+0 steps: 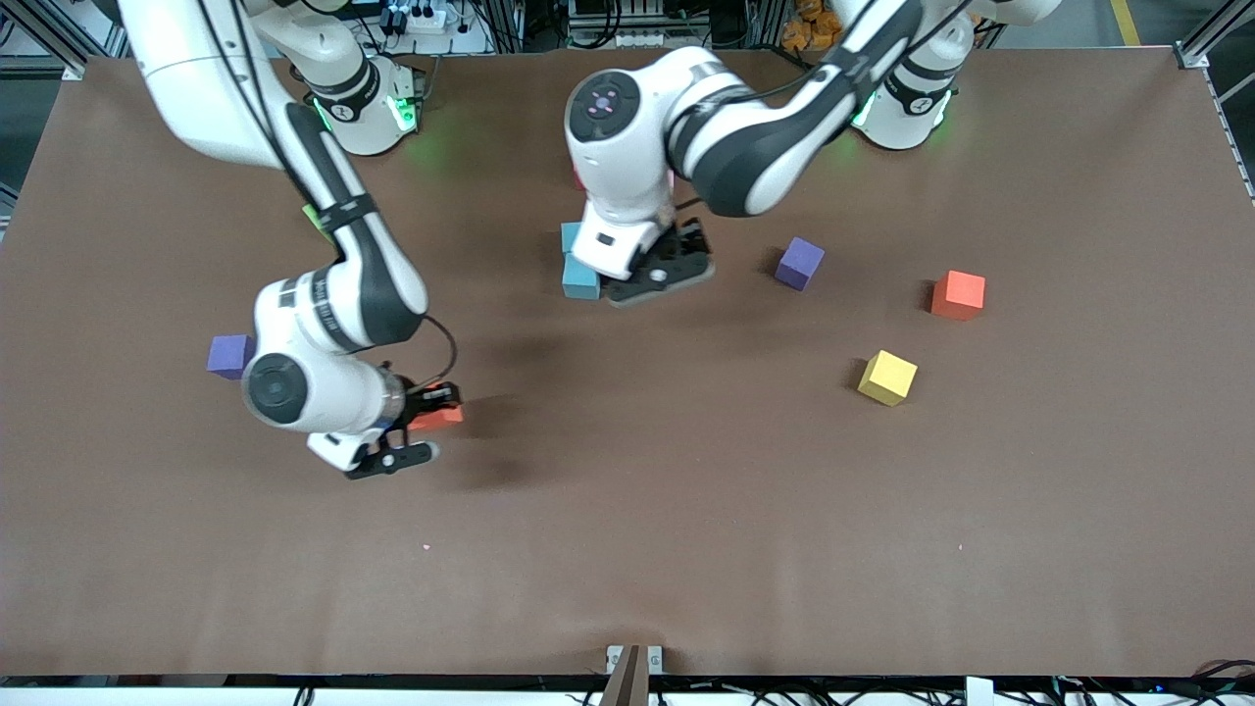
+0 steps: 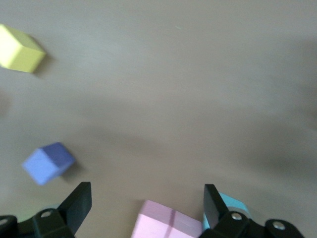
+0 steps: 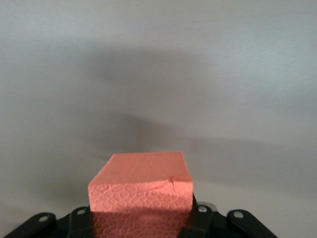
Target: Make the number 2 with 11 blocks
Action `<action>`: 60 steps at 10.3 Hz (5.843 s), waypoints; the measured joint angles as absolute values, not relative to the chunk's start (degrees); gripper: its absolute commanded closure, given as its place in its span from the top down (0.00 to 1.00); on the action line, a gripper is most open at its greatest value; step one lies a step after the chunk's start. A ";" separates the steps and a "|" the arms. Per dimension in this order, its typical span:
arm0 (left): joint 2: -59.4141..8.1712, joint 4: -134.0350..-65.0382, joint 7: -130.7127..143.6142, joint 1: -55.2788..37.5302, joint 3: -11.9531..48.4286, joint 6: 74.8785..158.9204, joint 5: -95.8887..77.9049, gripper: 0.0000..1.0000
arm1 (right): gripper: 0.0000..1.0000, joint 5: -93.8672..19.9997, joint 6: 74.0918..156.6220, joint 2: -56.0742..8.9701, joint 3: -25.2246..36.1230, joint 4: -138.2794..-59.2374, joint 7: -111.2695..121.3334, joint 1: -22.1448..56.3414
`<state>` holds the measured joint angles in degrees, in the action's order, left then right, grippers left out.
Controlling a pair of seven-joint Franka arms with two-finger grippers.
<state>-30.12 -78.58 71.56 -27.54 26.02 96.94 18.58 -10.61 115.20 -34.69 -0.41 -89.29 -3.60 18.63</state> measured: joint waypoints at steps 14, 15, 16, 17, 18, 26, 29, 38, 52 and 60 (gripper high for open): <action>-27.03 -96.89 69.05 7.64 28.69 105.11 15.50 1.00 | 0.00 -9.70 131.94 -33.91 -0.30 -98.36 -39.75 37.75; -28.11 -97.76 76.80 7.13 28.83 107.53 15.60 1.00 | 0.00 -7.73 131.99 -33.30 -0.28 -99.69 -42.14 39.80; -28.71 -99.49 83.12 6.69 28.95 109.86 17.50 1.00 | 0.00 -6.17 132.63 -32.43 -0.26 -101.59 -43.35 40.80; -28.91 -101.42 88.92 6.47 29.04 111.35 20.92 1.00 | 0.00 -5.62 134.52 -31.40 -0.20 -104.16 -43.49 40.90; -28.96 -102.86 93.08 6.46 29.05 112.06 23.04 1.00 | 0.00 -5.54 137.08 -30.46 0.14 -107.02 -43.62 40.86; -26.12 -110.61 95.05 10.57 28.91 122.86 24.19 1.00 | 0.00 -5.54 140.48 -29.96 -0.18 -111.49 -51.77 43.32; -24.55 -113.99 95.05 11.82 28.90 128.05 24.40 1.00 | 0.00 -5.54 143.58 -30.38 -0.20 -113.70 -51.90 44.20; -23.66 -120.85 95.02 14.39 28.92 135.85 28.77 1.00 | 0.00 -5.45 145.07 -30.00 -0.16 -114.82 -51.91 45.35; -27.52 -121.52 94.98 14.89 28.89 137.73 31.46 0.46 | 0.00 -3.11 145.26 -29.80 -0.19 -115.25 -51.89 45.88; -27.50 -119.83 98.48 14.24 32.59 137.25 31.46 0.38 | 1.00 -1.97 145.00 -29.70 -0.14 -115.37 -51.89 45.88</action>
<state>-27.50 -119.83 98.48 14.24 32.59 137.25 31.46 -1.97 145.00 -29.70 -0.14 -115.37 -51.89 45.88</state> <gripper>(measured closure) 0.396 0.405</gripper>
